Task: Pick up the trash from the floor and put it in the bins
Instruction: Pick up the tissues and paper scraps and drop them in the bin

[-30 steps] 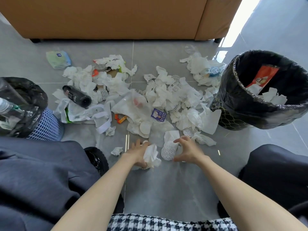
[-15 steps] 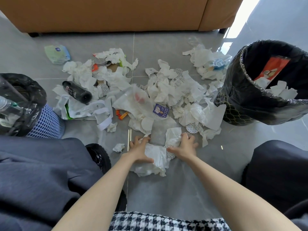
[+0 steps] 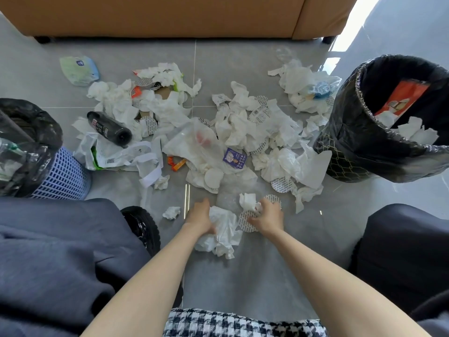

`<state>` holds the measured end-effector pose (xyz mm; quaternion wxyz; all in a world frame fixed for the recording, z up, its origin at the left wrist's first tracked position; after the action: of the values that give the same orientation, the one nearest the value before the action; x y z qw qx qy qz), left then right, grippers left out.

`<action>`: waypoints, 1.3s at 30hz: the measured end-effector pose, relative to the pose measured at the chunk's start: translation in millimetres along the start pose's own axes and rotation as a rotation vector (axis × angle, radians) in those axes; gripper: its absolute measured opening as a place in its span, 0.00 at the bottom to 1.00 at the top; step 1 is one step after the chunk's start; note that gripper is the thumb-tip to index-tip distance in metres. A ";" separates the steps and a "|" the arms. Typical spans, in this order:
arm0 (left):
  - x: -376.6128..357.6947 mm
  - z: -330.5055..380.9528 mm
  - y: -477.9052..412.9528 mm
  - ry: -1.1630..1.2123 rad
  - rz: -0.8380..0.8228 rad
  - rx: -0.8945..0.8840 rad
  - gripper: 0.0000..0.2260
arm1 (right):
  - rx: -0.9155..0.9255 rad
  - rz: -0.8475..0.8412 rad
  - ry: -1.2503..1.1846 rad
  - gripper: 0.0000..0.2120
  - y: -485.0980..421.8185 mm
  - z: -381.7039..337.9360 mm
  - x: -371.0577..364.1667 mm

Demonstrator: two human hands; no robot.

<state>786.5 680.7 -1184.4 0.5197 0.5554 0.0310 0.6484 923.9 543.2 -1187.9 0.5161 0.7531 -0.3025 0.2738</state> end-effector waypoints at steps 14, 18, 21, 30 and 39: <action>143.8 69.6 8.4 0.315 0.123 -0.173 0.25 | 0.172 -0.236 -0.239 0.32 21.2 -66.7 135.7; 173.4 110.6 11.2 0.557 0.299 -0.289 0.22 | 0.262 -0.144 -0.392 0.18 31.8 -79.0 210.7; 189.3 149.1 15.5 0.647 0.310 -0.391 0.18 | 0.274 0.041 -0.514 0.14 39.3 -69.0 270.7; 216.5 237.3 18.8 0.780 0.329 -0.566 0.18 | 0.114 0.507 -0.607 0.26 15.3 -1.0 359.8; 226.8 366.8 -1.5 0.956 0.217 -0.694 0.22 | -0.027 0.782 -1.002 0.17 16.9 48.2 365.8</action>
<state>1099.0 645.2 -889.4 0.5300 0.0000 -0.0089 0.8479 1160.2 429.7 -927.8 0.1833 0.6169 -0.7636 0.0525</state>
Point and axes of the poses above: each hand's wrist, its own y-axis away from the middle knuckle, its own x-axis out of the back of the hand, z = x × y, the point moved 4 cm from there along -y, towards the middle knuckle, and after that the axes turned 10 degrees about -x, right-handed, at the moved point
